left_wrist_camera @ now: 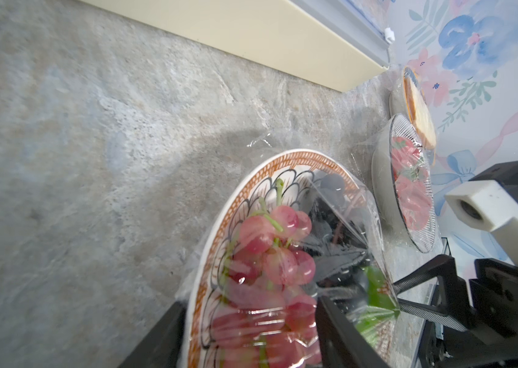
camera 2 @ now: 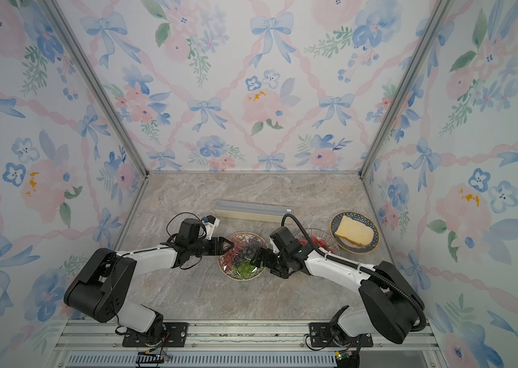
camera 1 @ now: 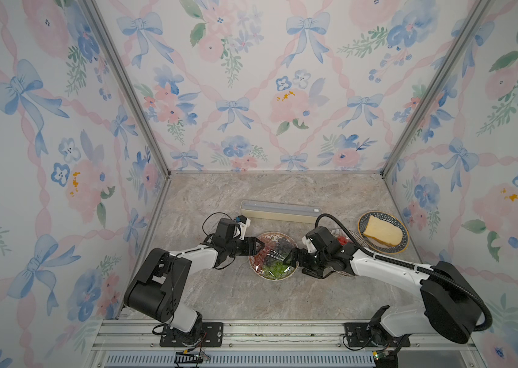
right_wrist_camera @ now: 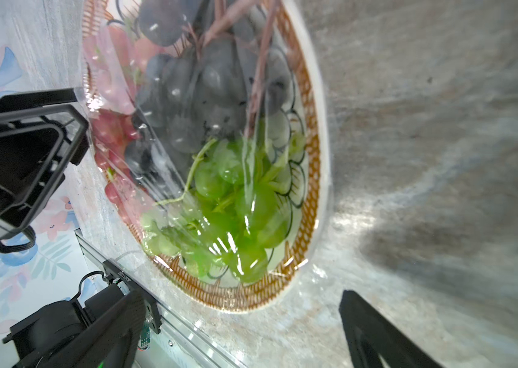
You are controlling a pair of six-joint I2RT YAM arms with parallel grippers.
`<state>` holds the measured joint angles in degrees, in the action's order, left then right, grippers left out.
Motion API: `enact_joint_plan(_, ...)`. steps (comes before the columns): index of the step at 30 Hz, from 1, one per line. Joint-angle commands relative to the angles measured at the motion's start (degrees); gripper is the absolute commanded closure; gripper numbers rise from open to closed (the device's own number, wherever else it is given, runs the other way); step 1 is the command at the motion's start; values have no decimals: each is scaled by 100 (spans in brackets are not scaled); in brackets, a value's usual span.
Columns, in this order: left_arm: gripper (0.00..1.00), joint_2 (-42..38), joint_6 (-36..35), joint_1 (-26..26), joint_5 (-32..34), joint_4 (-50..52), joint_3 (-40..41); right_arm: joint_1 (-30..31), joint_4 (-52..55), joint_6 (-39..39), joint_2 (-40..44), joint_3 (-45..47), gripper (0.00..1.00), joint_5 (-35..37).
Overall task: Wrap the plate with plastic wrap
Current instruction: Cover the plate with plastic wrap.
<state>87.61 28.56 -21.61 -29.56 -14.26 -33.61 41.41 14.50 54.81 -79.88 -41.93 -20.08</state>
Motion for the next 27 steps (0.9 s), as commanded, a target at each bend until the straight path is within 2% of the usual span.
enact_joint_plan(1, 35, -5, -34, 34, -50, -112, 3, 69, 351, -144, 170, -200, 3, 64)
enact_joint_plan(10, 35, -33, -34, 34, -32, -112, 23, 118, 215, 1, 171, -316, 3, -31)
enact_joint_plan(27, 35, 8, -43, 38, -98, -112, 40, 180, -484, 143, -350, -288, 3, -102)
